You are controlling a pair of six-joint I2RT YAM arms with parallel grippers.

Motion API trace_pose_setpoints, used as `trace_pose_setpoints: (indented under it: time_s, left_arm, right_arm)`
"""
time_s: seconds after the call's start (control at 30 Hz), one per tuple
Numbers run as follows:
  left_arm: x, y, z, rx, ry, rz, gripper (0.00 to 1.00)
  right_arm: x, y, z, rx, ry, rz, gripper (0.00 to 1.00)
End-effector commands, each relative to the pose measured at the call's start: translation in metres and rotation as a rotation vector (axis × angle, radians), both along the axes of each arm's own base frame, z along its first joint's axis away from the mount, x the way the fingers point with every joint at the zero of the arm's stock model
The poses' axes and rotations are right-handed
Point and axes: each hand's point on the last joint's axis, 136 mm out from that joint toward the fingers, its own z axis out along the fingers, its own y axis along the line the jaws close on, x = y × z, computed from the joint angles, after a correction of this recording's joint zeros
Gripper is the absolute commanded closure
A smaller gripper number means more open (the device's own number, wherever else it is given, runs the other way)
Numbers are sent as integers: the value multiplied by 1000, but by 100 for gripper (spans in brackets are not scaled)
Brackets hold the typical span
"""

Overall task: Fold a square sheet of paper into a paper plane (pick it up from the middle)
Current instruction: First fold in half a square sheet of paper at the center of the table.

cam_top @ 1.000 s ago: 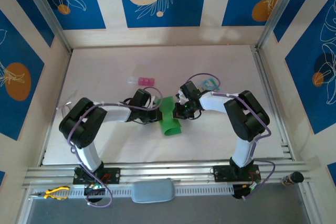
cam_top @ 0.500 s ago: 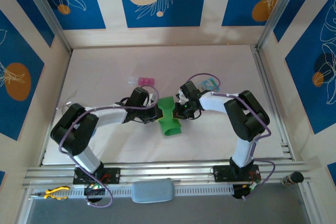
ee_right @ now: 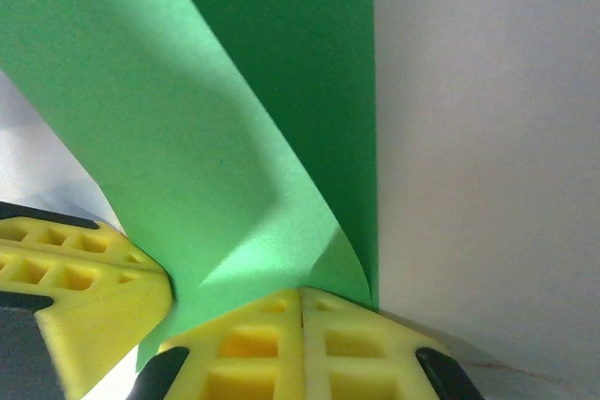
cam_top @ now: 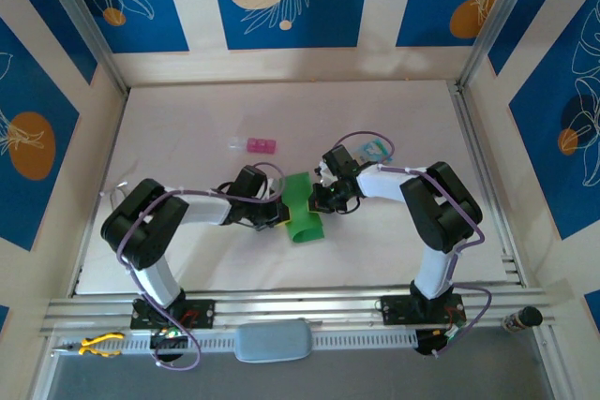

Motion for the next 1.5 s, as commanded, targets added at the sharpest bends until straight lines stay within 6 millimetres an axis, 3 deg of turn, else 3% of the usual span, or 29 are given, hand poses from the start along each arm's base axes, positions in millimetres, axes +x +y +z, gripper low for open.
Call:
trace_pose_setpoints:
  time_s: [0.0, 0.2, 0.37, 0.63, 0.87, 1.03, 1.33, 1.47]
  left_arm:
    - [-12, 12, -8, 69, 19, -18, 98]
    - [3, -10, 41, -55, -27, 10, 98]
    - [2, -24, 46, -130, 6, 10, 98]
    - [-9, -26, 16, -109, 57, 26, 98]
    - [-28, -7, -17, -33, 91, 23, 98]
    - [-42, 5, -25, 7, 75, -40, 95]
    - [-21, -24, 33, -141, -19, -61, 90]
    - [-22, -30, 35, -177, 0, -63, 90]
  right_arm:
    - [-31, -44, -46, -210, 128, -45, 100]
    - [-30, -45, -45, -210, 126, -54, 100]
    - [-29, -44, -45, -206, 122, -62, 100]
    - [-30, -44, -45, -205, 125, -63, 100]
    - [-33, -46, -47, -212, 130, -64, 100]
    - [-33, -47, -48, -214, 131, -67, 100]
    - [-33, -49, -46, -219, 128, -70, 100]
    - [-31, -47, -45, -213, 129, -73, 100]
